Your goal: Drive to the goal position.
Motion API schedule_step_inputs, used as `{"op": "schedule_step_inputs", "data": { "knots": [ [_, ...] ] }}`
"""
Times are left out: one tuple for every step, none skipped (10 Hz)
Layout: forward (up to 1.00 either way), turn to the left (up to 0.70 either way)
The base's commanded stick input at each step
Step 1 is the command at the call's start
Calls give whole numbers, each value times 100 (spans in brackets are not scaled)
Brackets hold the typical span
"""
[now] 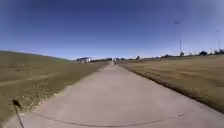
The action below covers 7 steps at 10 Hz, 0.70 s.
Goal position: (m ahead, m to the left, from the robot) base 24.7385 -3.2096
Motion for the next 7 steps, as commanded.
{"op": "schedule_step_inputs", "data": {
  "knots": [
    [100, 0],
    [100, 0],
    [100, 0],
    [100, 0],
    [100, 0],
    [100, 0],
    [65, 0]
  ]
}}
